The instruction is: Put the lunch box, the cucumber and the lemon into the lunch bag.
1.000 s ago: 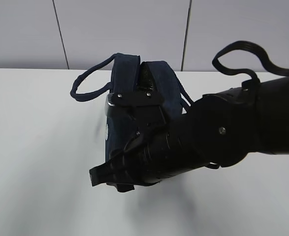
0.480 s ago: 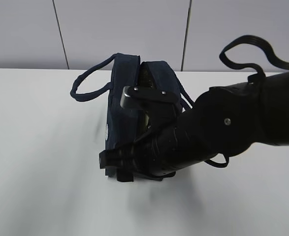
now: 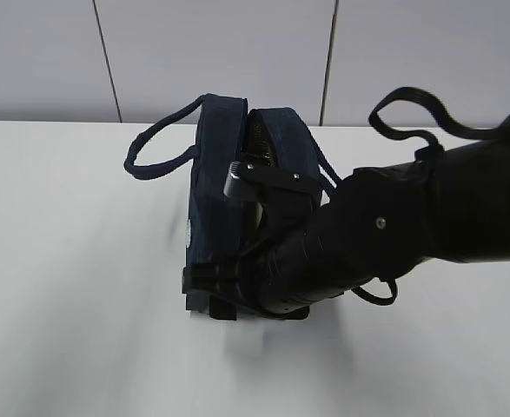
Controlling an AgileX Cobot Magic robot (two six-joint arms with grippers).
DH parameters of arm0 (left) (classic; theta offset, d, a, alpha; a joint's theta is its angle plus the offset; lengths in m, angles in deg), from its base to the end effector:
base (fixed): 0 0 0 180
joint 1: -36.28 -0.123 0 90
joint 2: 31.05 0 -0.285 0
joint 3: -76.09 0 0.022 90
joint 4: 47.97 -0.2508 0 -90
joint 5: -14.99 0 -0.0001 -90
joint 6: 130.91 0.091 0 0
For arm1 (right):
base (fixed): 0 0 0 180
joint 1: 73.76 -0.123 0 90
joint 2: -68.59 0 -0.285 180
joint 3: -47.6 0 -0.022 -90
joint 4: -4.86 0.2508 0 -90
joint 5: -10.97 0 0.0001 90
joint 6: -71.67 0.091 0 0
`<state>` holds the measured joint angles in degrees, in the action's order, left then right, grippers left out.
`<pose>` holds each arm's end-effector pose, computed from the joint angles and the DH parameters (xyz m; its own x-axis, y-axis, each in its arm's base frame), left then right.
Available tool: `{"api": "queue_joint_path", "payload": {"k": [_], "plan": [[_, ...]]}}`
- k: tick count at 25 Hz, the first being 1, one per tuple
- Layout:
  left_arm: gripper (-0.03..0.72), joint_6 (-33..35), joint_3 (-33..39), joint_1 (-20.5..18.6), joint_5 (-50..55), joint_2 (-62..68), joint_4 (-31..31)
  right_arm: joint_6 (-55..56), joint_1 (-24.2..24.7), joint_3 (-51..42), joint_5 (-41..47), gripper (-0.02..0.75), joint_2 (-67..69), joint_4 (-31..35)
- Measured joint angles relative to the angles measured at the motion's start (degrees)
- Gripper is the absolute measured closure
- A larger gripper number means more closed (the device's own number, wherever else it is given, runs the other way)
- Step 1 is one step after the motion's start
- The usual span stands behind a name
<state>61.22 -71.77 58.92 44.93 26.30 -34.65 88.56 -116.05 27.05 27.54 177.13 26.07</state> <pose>0.1584 -0.0774 0.3436 -0.4396 0.1934 -0.8771 0.4796 0.8762 -0.0471 0.2537 0.2435 0.1783 -0.9120 -0.0149 -0.4100 -0.2023 0.8857 0.4179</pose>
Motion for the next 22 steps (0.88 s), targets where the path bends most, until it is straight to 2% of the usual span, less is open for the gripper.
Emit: {"api": "queue_joint_path", "payload": {"k": [11, 22], "plan": [[0.630, 0.0, 0.0, 0.0, -0.4, 0.0, 0.1, 0.6, 0.0, 0.0, -3.9, 0.283, 2.6, 1.6], [0.625, 0.0, 0.0, 0.0, -0.5, 0.0, 0.1, 1.2, 2.8, 0.0, -5.4, 0.283, 4.0, 3.2]]}}
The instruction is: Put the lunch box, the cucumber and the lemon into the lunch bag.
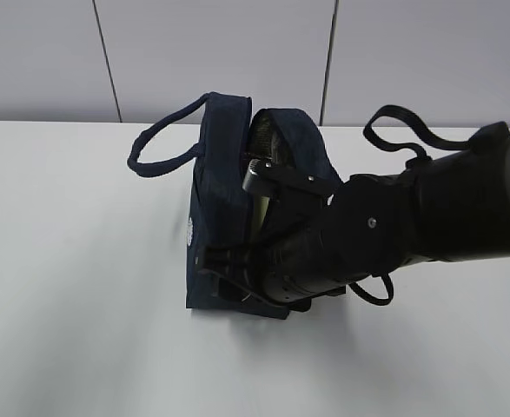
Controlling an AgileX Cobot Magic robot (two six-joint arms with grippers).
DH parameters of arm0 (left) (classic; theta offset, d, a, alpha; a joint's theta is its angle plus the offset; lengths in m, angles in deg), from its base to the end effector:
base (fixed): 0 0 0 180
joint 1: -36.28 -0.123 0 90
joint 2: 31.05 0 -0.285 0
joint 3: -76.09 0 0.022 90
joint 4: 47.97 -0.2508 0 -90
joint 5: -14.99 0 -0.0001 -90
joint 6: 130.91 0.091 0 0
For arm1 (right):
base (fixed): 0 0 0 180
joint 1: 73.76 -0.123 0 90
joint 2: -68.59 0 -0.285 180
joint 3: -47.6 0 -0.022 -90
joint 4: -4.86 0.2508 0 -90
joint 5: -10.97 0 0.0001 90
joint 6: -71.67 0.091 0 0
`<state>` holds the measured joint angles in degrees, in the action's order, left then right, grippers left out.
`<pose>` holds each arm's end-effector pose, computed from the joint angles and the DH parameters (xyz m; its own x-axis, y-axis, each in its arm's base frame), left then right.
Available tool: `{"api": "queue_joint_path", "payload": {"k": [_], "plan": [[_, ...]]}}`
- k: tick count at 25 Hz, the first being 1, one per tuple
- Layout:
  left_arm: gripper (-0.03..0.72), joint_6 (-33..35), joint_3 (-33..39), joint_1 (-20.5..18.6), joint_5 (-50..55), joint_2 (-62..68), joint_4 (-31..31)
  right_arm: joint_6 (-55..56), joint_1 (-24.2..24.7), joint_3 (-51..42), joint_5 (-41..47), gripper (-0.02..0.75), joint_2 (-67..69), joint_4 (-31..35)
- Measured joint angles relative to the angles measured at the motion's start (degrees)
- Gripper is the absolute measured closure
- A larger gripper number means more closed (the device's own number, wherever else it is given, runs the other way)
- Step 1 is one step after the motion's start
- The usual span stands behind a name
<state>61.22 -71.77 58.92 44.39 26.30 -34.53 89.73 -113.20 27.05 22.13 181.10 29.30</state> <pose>0.1588 -0.0775 0.3444 -0.4333 0.1876 -0.8815 0.4780 0.8770 -0.0483 0.2746 0.2354 0.1584 -0.9084 0.1179 -0.4011 -0.0826 0.8898 0.4487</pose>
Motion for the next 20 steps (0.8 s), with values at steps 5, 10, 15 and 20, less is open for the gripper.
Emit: {"api": "queue_joint_path", "payload": {"k": [5, 10, 15, 20], "plan": [[0.628, 0.0, 0.0, 0.0, 0.0, 0.0, 0.0, 0.0, 0.4, 0.0, 0.0, 0.288, 0.0, 0.1], [0.629, 0.0, 0.0, 0.0, 0.0, 0.0, 0.0, 0.1, 0.4, 0.0, 0.0, 0.397, 0.0, 0.2], [0.629, 0.0, 0.0, 0.0, 0.0, 0.0, 0.0, 0.1, 0.5, 0.0, 0.0, 0.466, 0.0, 0.2], [0.629, 0.0, 0.0, 0.0, 0.0, 0.0, 0.0, 0.1, 0.5, 0.0, 0.8, 0.517, 0.0, 0.2]]}}
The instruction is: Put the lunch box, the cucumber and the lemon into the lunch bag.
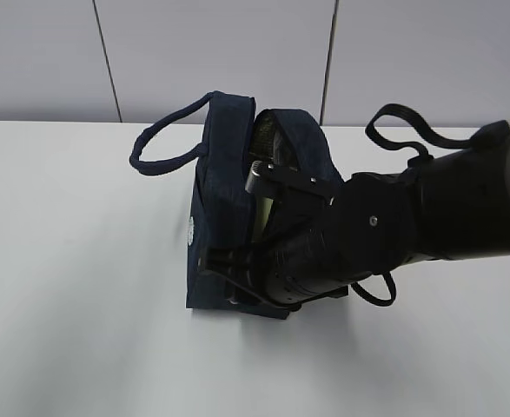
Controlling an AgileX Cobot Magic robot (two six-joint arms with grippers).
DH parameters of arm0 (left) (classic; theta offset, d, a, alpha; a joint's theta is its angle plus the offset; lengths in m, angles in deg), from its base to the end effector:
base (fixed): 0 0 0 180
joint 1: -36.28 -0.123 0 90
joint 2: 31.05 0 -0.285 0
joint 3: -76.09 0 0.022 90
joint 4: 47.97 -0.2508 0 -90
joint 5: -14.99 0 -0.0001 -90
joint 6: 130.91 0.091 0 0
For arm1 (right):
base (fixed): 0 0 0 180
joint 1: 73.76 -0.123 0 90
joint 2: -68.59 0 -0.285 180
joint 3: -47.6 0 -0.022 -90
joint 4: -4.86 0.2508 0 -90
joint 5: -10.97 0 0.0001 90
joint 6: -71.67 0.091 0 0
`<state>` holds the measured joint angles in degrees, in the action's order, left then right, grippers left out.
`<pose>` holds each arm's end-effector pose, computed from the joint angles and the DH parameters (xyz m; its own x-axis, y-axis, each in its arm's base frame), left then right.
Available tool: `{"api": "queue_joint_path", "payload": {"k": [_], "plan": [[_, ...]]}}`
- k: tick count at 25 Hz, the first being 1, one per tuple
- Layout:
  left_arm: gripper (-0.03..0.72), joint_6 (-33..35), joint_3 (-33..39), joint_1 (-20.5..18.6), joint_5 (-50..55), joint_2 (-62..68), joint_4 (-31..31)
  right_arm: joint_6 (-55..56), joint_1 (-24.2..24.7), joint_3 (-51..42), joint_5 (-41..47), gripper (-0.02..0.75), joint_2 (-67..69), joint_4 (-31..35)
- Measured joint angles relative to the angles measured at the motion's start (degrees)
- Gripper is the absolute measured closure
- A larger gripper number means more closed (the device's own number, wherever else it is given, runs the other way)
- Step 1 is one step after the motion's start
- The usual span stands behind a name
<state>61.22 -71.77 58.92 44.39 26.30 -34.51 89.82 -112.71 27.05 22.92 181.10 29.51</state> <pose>0.1588 -0.0775 0.3444 -0.4334 0.1874 -0.8815 0.4780 0.8770 -0.0486 0.2755 0.2329 0.1578 -0.9132 0.1245 -0.3881 -0.0689 0.8914 0.4479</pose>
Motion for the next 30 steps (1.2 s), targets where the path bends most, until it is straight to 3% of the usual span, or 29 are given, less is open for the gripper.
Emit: {"api": "queue_joint_path", "payload": {"k": [13, 18, 21, 25, 30], "plan": [[0.629, 0.0, 0.0, 0.0, 0.0, 0.0, 0.0, 0.0, 0.0, 0.0, 1.2, 0.610, 0.0, -0.1], [0.629, 0.0, 0.0, 0.0, -0.1, 0.0, 0.0, 0.0, 0.0, 0.0, 1.3, 0.612, 0.0, -1.2], [0.629, 0.0, 0.0, 0.0, -0.1, 0.0, 0.0, 0.0, 0.0, 0.0, 1.3, 0.567, 0.0, -1.8], [0.629, 0.0, 0.0, 0.0, -0.1, 0.0, 0.0, 0.0, 0.0, 0.0, 1.3, 0.441, 0.0, -1.5], [0.629, 0.0, 0.0, 0.0, -0.1, 0.0, 0.0, 0.0, 0.0, 0.0, 3.3, 0.421, 0.0, 2.0]]}}
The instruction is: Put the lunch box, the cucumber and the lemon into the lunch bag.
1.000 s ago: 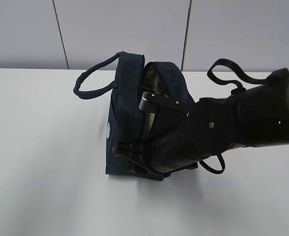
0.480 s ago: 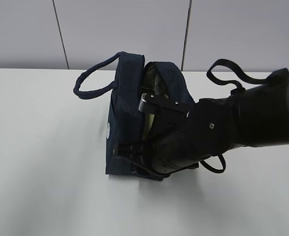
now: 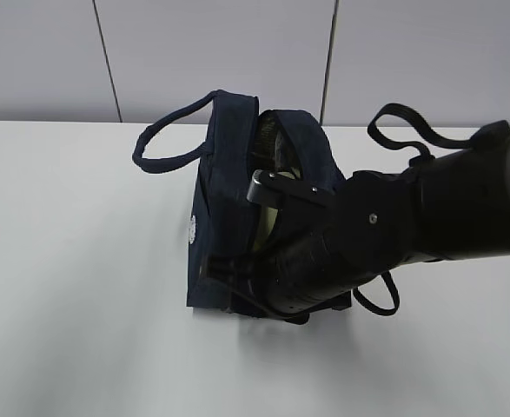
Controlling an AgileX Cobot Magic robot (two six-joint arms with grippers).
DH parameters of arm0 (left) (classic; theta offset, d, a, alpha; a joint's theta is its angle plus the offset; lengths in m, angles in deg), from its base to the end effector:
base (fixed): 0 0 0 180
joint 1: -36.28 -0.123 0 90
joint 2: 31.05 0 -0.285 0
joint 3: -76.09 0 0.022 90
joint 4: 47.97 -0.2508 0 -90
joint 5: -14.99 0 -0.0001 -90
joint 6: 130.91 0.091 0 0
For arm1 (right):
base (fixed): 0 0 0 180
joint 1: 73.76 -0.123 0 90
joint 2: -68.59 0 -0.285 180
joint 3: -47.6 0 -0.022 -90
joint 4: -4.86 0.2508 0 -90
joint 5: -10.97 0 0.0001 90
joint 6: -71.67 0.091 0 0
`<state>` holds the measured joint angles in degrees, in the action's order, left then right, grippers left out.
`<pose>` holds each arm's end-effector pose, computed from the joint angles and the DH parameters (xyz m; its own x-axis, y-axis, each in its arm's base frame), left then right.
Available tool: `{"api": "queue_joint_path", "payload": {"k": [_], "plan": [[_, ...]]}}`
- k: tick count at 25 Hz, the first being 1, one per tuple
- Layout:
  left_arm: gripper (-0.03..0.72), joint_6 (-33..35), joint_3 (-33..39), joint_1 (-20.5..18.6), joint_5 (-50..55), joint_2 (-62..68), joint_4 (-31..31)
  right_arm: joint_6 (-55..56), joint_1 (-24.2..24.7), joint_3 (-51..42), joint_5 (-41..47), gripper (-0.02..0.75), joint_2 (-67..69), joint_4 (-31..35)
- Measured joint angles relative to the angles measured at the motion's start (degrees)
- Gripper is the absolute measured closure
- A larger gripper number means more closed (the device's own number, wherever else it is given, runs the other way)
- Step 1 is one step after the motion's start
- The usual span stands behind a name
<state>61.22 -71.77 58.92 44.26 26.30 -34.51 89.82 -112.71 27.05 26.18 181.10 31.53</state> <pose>0.1590 -0.0775 0.3445 -0.4317 0.1864 -0.8826 0.4777 0.8772 -0.0484 0.2708 0.2327 0.1555 -0.9362 0.1304 -0.3263 -0.0335 0.8913 0.4521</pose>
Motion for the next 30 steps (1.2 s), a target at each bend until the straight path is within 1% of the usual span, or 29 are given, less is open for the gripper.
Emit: {"api": "queue_joint_path", "payload": {"k": [11, 16, 22, 30], "plan": [[0.629, 0.0, 0.0, 0.0, 0.0, 0.0, 0.0, -0.9, 0.0, 0.0, 1.9, 0.435, 0.0, -0.3], [0.629, 0.0, 0.0, 0.0, 0.0, 0.0, 0.0, -0.9, -0.5, 0.0, -0.4, 0.435, 0.0, -1.7], [0.629, 0.0, 0.0, 0.0, 0.0, 0.0, 0.0, -0.9, -3.1, 0.0, -4.5, 0.437, 0.0, -2.1], [0.629, 0.0, 0.0, 0.0, 0.0, 0.0, 0.0, -0.9, -3.2, 0.0, -5.1, 0.454, 0.0, -2.1]]}}
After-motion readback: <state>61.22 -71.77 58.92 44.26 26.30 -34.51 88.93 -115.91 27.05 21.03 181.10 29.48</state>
